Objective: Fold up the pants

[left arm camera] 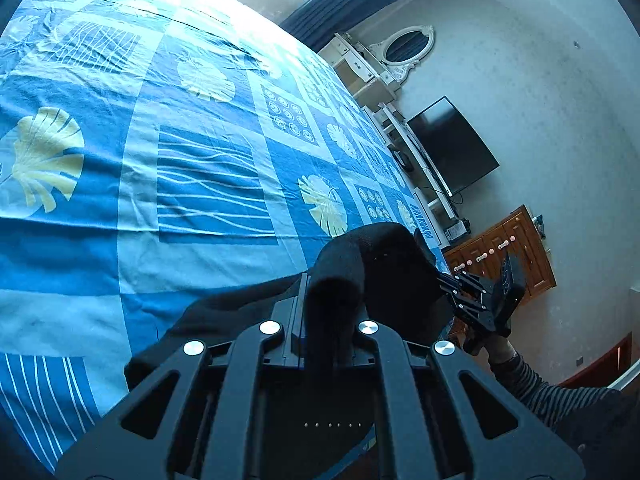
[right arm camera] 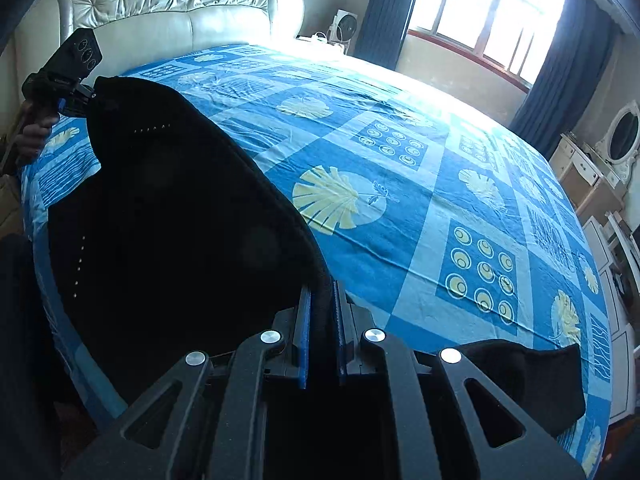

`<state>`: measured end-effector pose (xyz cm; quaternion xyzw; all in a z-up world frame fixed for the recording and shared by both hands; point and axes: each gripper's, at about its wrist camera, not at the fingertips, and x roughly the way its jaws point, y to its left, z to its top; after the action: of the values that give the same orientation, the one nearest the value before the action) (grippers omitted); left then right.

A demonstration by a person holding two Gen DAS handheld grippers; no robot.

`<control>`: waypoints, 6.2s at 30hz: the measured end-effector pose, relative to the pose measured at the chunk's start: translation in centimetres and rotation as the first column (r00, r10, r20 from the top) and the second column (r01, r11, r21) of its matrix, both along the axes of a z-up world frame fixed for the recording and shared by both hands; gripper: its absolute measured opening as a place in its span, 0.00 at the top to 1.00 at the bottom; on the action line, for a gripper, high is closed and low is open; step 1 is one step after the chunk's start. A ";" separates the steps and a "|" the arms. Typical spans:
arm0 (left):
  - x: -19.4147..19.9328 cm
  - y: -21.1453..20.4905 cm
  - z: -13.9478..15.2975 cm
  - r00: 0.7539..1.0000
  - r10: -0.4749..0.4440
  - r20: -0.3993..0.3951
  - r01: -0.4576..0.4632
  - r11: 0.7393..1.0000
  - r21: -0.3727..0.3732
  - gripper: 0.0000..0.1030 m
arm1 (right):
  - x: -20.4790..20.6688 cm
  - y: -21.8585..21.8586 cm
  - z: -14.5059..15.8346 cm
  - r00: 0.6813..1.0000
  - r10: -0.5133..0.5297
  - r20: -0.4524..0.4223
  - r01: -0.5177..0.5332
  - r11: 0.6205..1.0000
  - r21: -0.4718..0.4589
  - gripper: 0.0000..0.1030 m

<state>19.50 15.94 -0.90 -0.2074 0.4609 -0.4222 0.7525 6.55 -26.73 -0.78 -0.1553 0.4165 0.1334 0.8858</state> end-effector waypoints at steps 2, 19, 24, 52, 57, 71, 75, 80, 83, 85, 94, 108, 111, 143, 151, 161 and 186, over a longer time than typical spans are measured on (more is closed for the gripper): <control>-2.0 1.0 -1.4 1.000 0.011 -0.018 -0.011 1.000 -0.005 0.92 | -1.9 0.7 -1.4 1.000 0.021 -0.016 -0.021 0.999 -0.026 0.90; -11.1 7.0 -8.2 0.965 0.187 -0.186 -0.182 0.982 0.044 0.45 | -9.1 1.5 -5.9 0.993 0.016 -0.115 -0.015 1.000 0.010 0.48; -13.2 9.7 -8.0 0.930 0.274 -0.246 -0.286 0.958 -0.014 0.41 | -10.1 -0.8 -4.7 0.982 -0.039 -0.186 0.077 0.977 0.200 0.45; -12.7 3.6 -8.6 0.874 0.421 -0.241 -0.410 0.907 0.099 0.86 | -8.0 -5.5 -6.9 0.840 -0.237 -0.488 0.530 0.550 0.646 0.88; -14.0 2.7 -8.2 0.887 0.428 -0.175 -0.392 0.896 0.207 0.89 | -10.3 -5.9 -6.4 0.838 -0.246 -0.487 0.531 0.571 0.626 0.89; -16.1 1.4 -5.6 0.942 0.326 -0.085 -0.293 0.917 0.272 0.70 | -12.8 -15.4 -4.4 0.809 -0.367 -0.460 0.588 0.494 0.640 0.59; -15.8 0.5 -3.4 0.928 0.374 -0.010 -0.358 0.897 0.260 0.48 | -12.5 -23.2 -1.3 0.721 -0.588 -0.368 0.680 0.497 0.539 0.52; -12.9 -1.3 -3.4 0.902 0.432 0.013 -0.420 0.869 0.262 0.40 | -5.9 -29.2 1.3 0.662 -0.700 -0.267 0.734 0.535 0.418 0.48; -11.7 -2.7 -3.9 0.890 0.456 0.019 -0.442 0.850 0.287 0.40 | 0.0 -31.1 0.5 0.630 -0.726 -0.276 0.771 0.543 0.333 0.44; -11.6 -3.1 -4.1 0.879 0.476 0.012 -0.460 0.841 0.285 0.38 | 3.4 -31.8 -0.8 0.593 -0.752 -0.289 0.804 0.534 0.262 0.44; -14.5 -1.2 -1.2 0.803 0.584 0.122 -0.590 0.747 0.305 0.28 | 11.4 -33.9 -7.8 0.423 -0.843 -0.332 0.894 0.448 0.002 0.45; -15.3 1.0 -3.4 0.745 0.667 -0.005 -0.636 0.712 0.298 0.22 | -5.3 -39.0 0.4 0.493 -0.846 -0.204 0.819 0.371 0.438 0.91; -15.7 0.8 -2.7 0.743 0.669 0.015 -0.645 0.710 0.285 0.22 | -11.8 -40.1 0.1 0.457 -0.863 -0.215 0.816 0.311 0.487 0.91; -15.7 -1.6 -3.7 0.744 0.664 -0.070 -0.631 0.734 0.251 0.21 | -22.8 -47.4 -9.5 0.350 -0.857 -0.378 0.774 0.037 0.632 0.95; -15.6 -2.4 -4.0 0.773 0.633 -0.034 -0.603 0.751 0.270 0.21 | -25.4 -50.1 -7.0 0.274 -0.904 -0.329 0.791 0.018 0.611 0.61; -15.5 -3.7 -2.8 0.808 0.589 0.024 -0.577 0.782 0.237 0.20 | -19.4 -54.5 -8.4 0.521 -0.719 -0.461 0.778 0.177 0.603 0.45; -14.7 -4.4 -5.3 0.856 0.516 -0.031 -0.485 0.822 0.297 0.14 | -12.2 -41.8 1.4 0.798 -0.450 -0.401 0.567 0.338 0.751 0.76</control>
<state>4.77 11.57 -6.25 -0.2362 0.4857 -0.1283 0.8318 -5.66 -68.50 0.61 0.4394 0.3776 0.0434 0.8139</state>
